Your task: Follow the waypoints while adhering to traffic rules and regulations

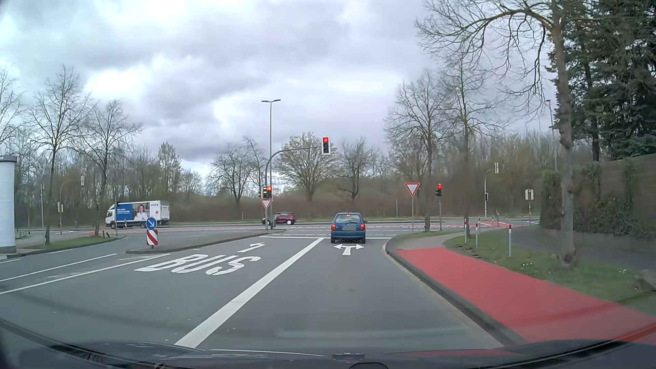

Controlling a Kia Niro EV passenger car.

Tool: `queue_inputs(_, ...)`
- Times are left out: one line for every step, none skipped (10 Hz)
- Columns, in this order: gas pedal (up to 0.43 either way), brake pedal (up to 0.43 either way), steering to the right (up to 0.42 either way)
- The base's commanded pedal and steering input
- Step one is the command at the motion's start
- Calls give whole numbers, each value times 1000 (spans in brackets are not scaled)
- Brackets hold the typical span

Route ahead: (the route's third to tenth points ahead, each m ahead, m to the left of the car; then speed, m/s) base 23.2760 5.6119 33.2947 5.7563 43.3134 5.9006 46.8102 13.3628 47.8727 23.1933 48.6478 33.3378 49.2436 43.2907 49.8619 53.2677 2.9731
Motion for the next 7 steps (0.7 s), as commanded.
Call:
queue_inputs(0, 0, 5)
queue_inputs(0, 0, 5)
queue_inputs(0, 0, 5)
queue_inputs(0, 0, 5)
queue_inputs(0, 0, 5)
queue_inputs(0, 0, 5)
queue_inputs(0, 0, 5)
